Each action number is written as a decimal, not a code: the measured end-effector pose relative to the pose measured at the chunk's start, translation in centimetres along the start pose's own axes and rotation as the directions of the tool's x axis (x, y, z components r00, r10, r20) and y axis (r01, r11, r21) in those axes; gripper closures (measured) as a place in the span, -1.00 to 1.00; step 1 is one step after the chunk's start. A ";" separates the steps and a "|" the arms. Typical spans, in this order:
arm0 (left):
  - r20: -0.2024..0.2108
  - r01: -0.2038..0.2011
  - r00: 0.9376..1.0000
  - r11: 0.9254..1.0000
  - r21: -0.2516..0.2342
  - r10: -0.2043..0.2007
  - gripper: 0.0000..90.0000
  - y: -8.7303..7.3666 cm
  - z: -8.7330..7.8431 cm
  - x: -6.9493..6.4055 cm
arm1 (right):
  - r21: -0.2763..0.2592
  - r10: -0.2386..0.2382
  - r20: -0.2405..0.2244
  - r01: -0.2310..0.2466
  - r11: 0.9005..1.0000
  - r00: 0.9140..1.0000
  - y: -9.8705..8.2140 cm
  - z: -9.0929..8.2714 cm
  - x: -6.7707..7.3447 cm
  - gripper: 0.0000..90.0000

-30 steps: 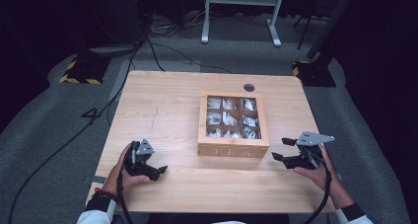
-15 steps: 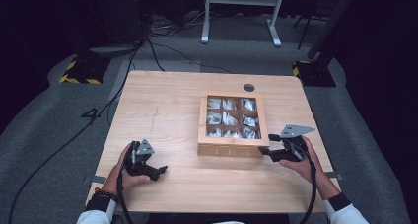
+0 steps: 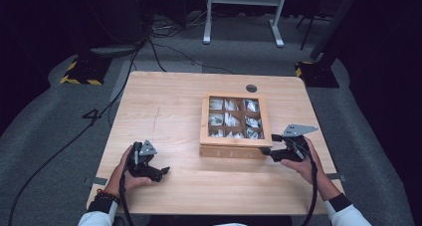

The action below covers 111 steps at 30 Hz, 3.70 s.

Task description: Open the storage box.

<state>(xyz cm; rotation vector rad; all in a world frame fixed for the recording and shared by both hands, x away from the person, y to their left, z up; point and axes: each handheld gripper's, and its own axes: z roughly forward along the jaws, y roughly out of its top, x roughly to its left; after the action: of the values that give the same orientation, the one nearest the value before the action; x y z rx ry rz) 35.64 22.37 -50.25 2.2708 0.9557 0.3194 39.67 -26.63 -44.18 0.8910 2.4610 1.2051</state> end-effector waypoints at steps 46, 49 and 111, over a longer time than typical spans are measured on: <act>-0.084 -0.243 0.970 0.931 -0.272 0.229 -0.49 14.4 1.2 -5.7 | -0.113 0.019 0.015 -0.017 0.993 1.000 2.2 -2.2 -0.3 -0.34; -0.098 -0.257 0.966 0.924 -0.284 0.239 -0.49 14.5 1.3 -5.7 | -0.119 0.023 0.016 -0.021 0.993 1.000 2.3 -2.2 -0.3 -0.35; -0.062 -0.219 0.975 0.860 -0.460 0.215 0.02 22.6 -2.2 -2.3 | 0.028 0.051 0.091 -0.054 0.998 0.995 -8.5 -2.7 -3.9 -0.35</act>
<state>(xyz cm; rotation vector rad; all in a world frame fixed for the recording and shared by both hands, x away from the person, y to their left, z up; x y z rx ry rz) 45.52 9.91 -33.94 1.9263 0.5464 0.5899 37.98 -34.75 -49.32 1.0021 2.4047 1.1217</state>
